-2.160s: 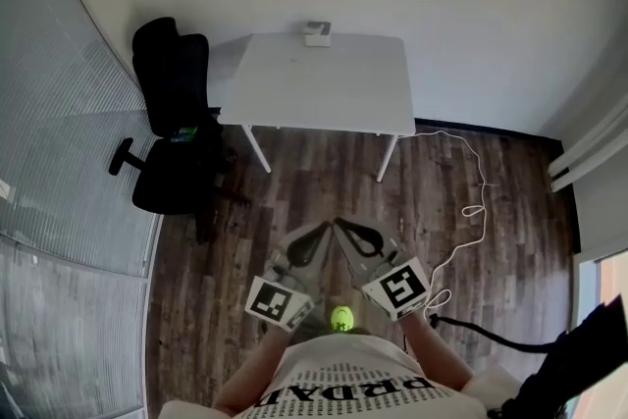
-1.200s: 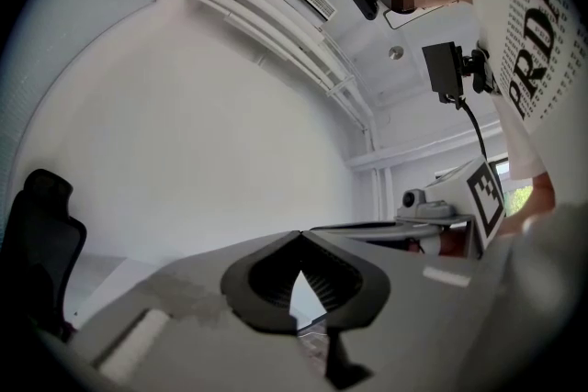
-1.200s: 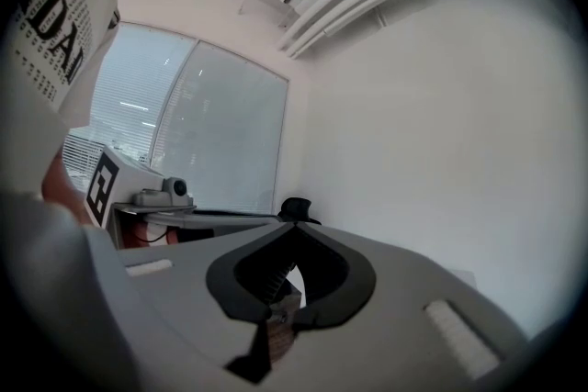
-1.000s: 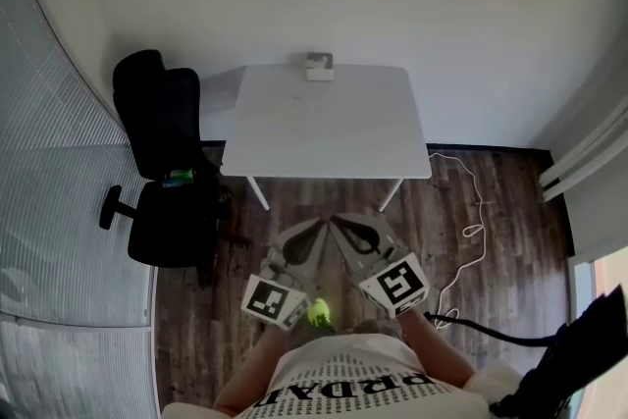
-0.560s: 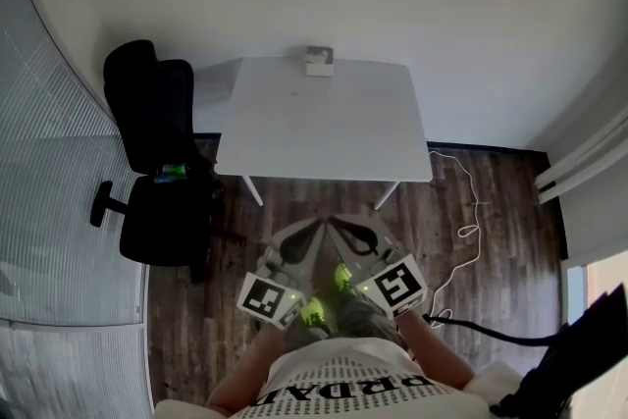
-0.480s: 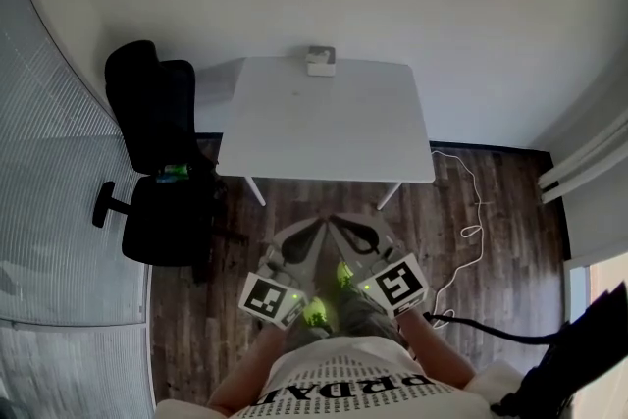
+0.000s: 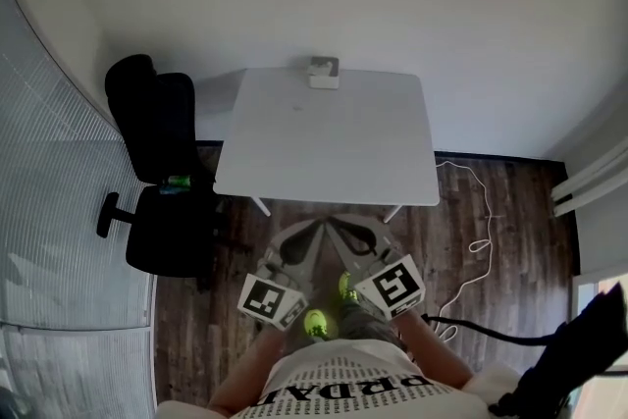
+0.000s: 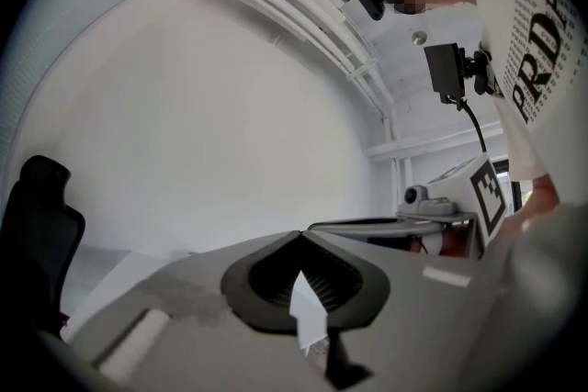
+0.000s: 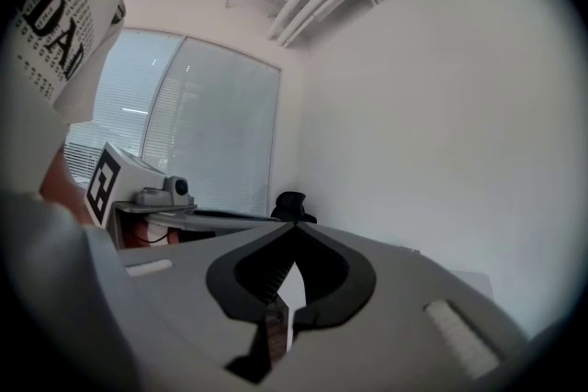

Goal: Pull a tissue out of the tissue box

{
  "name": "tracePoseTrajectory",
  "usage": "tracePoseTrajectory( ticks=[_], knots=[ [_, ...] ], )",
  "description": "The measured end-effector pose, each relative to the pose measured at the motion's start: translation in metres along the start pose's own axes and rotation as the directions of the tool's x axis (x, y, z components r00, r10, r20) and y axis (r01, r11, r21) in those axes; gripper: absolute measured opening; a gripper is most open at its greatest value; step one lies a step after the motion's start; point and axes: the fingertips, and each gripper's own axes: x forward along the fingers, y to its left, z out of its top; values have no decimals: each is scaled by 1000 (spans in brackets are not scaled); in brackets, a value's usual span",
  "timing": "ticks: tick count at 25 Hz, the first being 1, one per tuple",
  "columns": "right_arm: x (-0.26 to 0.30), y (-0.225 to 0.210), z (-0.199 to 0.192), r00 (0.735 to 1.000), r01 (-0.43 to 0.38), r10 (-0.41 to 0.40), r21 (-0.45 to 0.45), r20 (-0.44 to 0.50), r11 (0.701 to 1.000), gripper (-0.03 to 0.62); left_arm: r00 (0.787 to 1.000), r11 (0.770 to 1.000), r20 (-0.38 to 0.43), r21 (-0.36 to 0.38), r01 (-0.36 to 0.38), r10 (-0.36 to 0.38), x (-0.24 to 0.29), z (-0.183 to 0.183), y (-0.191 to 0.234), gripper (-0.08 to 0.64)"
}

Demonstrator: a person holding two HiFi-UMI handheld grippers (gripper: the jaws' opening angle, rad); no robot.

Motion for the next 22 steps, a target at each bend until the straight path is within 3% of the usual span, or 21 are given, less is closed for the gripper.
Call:
tracePoseTrajectory(
  ticks=[6, 12, 22],
  knots=[
    [5, -57, -3, 1000, -18, 18, 14, 20, 1000, 8, 1000, 1000, -17, 11, -1, 1, 57, -5, 7, -8],
    [17, -107, 0, 998, -49, 48, 17, 44, 999, 7, 998, 998, -2, 4, -55, 55, 109, 4, 23, -9],
    [32, -151, 3, 994, -84, 83, 6, 66, 996, 6, 997, 997, -3, 9, -79, 80, 151, 2, 41, -9]
  ],
)
